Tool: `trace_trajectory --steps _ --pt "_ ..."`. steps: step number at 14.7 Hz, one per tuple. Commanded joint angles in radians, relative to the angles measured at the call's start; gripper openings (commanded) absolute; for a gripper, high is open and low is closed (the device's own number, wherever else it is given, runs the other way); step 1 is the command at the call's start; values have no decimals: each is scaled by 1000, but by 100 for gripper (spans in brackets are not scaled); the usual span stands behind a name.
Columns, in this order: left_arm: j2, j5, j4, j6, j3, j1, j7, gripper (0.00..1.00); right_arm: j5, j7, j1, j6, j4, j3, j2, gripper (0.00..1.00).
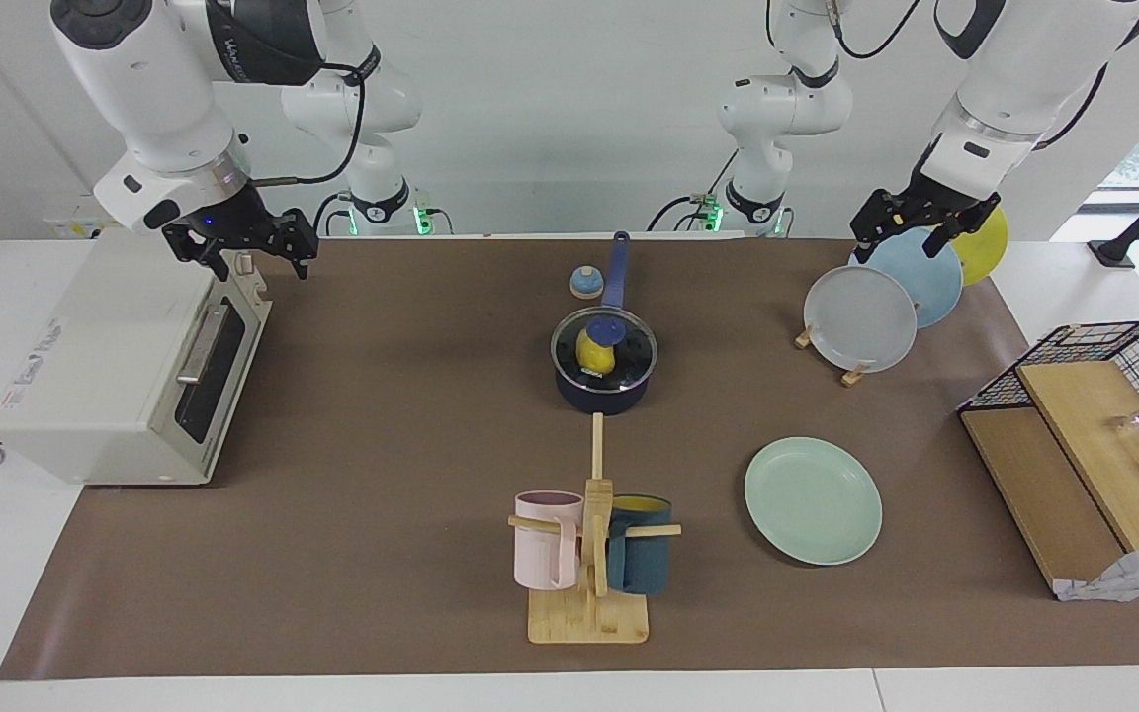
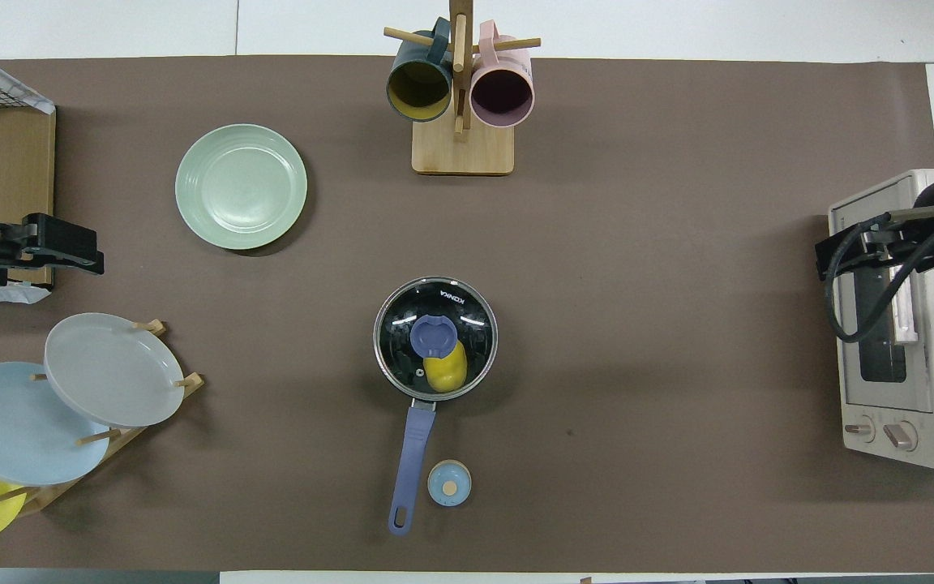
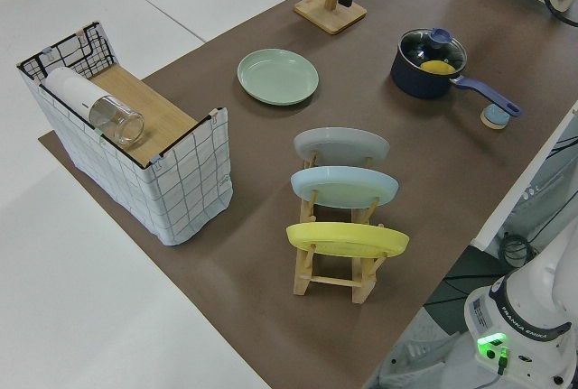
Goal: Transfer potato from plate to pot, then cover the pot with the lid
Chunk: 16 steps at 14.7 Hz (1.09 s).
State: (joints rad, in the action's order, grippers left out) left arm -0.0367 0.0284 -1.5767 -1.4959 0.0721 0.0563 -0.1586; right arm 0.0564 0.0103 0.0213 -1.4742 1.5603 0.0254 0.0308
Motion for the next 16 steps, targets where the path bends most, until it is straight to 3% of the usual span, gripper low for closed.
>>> trace_trajectory --steps 1,16 --pt "-28 13 -28 -1 0 -12 -3 100 2 10 -17 -11 7 11 -15 100" --pt "-28 13 -26 6 -2 -13 -6 100 2 14 -38 -54 9 10 -23 100"
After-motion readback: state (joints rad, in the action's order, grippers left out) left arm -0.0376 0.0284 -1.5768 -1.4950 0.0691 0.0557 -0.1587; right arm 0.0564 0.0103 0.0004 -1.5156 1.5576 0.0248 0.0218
